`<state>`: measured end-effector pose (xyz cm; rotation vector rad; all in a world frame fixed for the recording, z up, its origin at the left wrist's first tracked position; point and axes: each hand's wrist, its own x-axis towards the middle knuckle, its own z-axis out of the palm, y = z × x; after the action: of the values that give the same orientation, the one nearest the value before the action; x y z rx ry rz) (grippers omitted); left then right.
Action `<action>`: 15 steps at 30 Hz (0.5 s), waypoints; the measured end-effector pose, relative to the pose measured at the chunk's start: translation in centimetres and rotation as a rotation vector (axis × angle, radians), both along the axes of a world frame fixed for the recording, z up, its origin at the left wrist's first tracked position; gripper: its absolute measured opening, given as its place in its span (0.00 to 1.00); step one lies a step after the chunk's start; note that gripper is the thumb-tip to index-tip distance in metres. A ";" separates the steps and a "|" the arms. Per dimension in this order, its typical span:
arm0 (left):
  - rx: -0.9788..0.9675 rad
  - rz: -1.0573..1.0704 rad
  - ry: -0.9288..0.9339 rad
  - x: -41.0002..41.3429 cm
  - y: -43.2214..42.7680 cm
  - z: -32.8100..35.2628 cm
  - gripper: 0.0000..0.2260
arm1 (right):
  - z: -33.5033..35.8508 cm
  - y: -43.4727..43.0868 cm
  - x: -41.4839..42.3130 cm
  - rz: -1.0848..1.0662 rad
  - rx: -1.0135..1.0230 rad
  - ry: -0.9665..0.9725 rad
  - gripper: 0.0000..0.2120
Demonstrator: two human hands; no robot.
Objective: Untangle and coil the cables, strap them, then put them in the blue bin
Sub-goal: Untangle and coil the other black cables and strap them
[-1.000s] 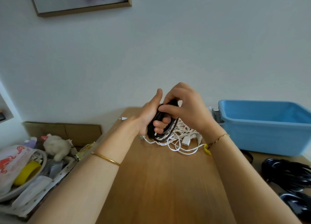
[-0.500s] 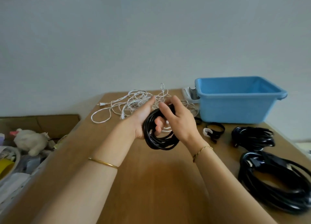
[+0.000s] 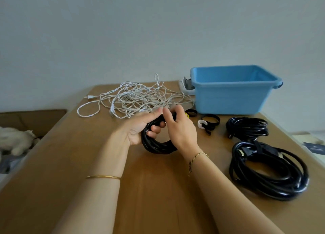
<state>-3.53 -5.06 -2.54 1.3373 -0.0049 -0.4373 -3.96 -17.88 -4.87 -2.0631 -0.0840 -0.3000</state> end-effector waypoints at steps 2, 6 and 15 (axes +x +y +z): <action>0.052 0.036 -0.027 0.2 0.2 -0.5 0.10 | -0.5 0.3 0.0 0.028 0.010 0.023 0.14; 0.061 0.081 -0.021 0.6 1.0 -1.1 0.07 | -1.1 0.7 0.0 0.041 -0.009 0.016 0.14; -0.041 0.152 -0.006 1.2 2.9 -1.3 0.05 | -3.0 -2.1 3.7 -0.172 -0.432 -0.061 0.15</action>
<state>-2.28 -2.14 -3.89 1.2880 0.0822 -0.3028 -0.28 -20.02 -7.91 -2.4957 -0.0077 -0.4845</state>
